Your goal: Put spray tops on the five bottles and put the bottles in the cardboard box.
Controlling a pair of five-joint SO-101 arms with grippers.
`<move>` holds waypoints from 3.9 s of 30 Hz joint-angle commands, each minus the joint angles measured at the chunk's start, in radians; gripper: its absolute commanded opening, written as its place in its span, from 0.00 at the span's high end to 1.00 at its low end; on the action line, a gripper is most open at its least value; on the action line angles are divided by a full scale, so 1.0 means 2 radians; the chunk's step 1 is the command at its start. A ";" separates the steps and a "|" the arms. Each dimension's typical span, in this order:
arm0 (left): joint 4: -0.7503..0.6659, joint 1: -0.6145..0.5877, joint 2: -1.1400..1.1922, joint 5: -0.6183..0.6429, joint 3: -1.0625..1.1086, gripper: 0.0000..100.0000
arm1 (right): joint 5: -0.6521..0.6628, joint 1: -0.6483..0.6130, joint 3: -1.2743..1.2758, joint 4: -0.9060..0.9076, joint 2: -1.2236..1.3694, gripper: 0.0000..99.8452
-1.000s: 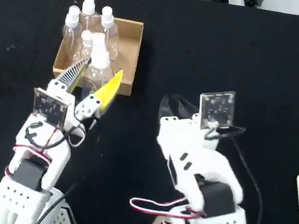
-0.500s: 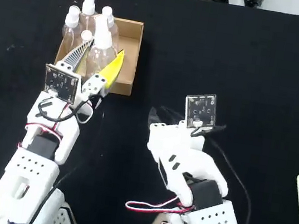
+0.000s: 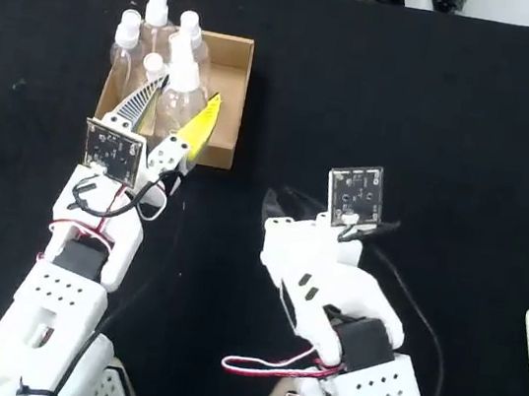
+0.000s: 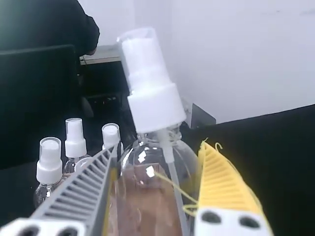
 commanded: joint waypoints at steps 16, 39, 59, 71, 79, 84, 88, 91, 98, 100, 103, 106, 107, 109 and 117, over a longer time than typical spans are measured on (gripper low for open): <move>-0.028 -0.022 0.004 0.001 0.008 0.85 | -0.003 -0.004 -0.001 -0.009 0.002 0.94; -0.466 -0.033 0.360 0.002 -0.051 0.85 | -0.003 -0.005 0.007 -0.012 0.002 0.94; -0.535 -0.053 0.552 0.002 -0.187 0.85 | -0.003 -0.005 0.007 -0.012 0.002 0.94; -0.535 -0.055 0.600 0.070 -0.207 0.85 | -0.003 -0.005 0.007 -0.012 0.002 0.94; -0.601 -0.063 0.602 0.068 -0.188 0.85 | -0.003 -0.005 0.007 -0.012 0.002 0.94; -0.641 -0.053 0.602 0.068 -0.155 0.85 | -0.003 -0.005 0.007 -0.012 0.002 0.94; -0.641 -0.051 0.602 0.071 -0.152 0.85 | -0.003 -0.005 0.007 -0.012 0.002 0.94; -0.641 -0.046 0.602 0.070 -0.155 0.85 | -0.003 -0.005 0.007 -0.012 0.002 0.94; -0.641 -0.031 0.602 0.070 -0.154 0.85 | -0.003 -0.005 0.007 -0.012 0.002 0.94; -0.641 -0.031 0.602 0.070 -0.154 0.85 | -0.003 -0.005 0.007 -0.012 0.002 0.94; -0.641 -0.031 0.602 0.070 -0.152 0.85 | -0.003 -0.005 0.007 -0.012 0.002 0.94; -0.641 -0.031 0.602 0.069 -0.150 0.85 | -0.003 -0.005 0.007 -0.012 0.002 0.94; -0.641 -0.031 0.602 0.069 -0.150 0.85 | -0.003 -0.005 0.007 -0.012 0.002 0.94; -0.641 -0.031 0.602 0.069 -0.150 0.85 | -0.003 -0.005 0.007 -0.012 0.002 0.94; -0.641 -0.016 0.602 0.069 -0.142 0.85 | -0.003 -0.004 0.007 -0.012 0.002 0.94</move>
